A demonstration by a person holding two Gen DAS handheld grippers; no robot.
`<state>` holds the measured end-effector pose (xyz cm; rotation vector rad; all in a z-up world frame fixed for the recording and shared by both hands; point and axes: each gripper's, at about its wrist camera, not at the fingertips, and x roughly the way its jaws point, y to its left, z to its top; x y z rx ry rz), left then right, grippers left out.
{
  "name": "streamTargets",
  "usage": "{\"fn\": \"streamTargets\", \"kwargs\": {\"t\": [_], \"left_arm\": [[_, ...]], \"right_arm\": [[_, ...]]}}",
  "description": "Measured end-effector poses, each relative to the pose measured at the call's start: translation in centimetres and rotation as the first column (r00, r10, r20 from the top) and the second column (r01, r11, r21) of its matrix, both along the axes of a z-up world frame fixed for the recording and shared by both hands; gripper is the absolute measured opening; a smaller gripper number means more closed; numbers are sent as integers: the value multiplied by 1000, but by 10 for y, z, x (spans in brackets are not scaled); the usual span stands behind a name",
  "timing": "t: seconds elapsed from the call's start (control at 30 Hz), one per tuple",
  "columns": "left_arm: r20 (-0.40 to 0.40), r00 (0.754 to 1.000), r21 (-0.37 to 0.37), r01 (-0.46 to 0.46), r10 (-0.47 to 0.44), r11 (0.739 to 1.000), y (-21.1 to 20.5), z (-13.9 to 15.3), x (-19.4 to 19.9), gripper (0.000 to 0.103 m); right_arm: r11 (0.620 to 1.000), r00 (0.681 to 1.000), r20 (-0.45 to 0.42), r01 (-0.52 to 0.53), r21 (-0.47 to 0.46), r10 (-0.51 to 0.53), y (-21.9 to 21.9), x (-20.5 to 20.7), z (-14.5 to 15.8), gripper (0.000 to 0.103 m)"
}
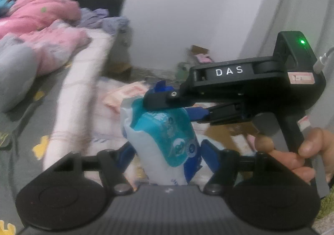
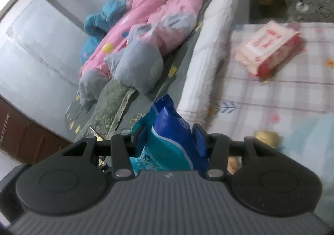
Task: Organize soft objects
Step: 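Lift the wet wipes packet with the right gripper and carry it to the box, then lower the wet wipes packet into the box and open the right gripper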
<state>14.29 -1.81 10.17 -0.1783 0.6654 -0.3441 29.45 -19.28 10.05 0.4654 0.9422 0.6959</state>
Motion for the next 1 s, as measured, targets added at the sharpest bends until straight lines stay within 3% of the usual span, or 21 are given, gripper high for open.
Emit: {"fn": "streamTargets", "kwargs": {"t": [0.23,0.47,0.6,0.7,0.87,1.0], "left_arm": [[21,983,-17,182,-182,983,-81,14,-12,67],[-45,924,-35,379,-381,925,-183,3,-13,66],[-129,885,-46,445,-447,894,-229,-24,-3,66],[-184,871,-13,462,-457,887,-255,-48,4,66],[-243,870,53,453,-428,890,-268,-78,25,66],[-195,885,86,444,-422,892,-253,-75,29,68]], "right_arm": [[986,985,34,166,27,-167,-106,-54,22,46],[930,930,2,366,32,-366,-230,-110,13,46],[892,891,-63,451,18,-449,-282,-133,-16,46],[870,863,-135,493,23,-486,-312,-141,-47,46],[855,840,-232,515,61,-490,-336,-128,-106,46],[845,815,-299,533,45,-497,-338,-109,-155,46]]}}
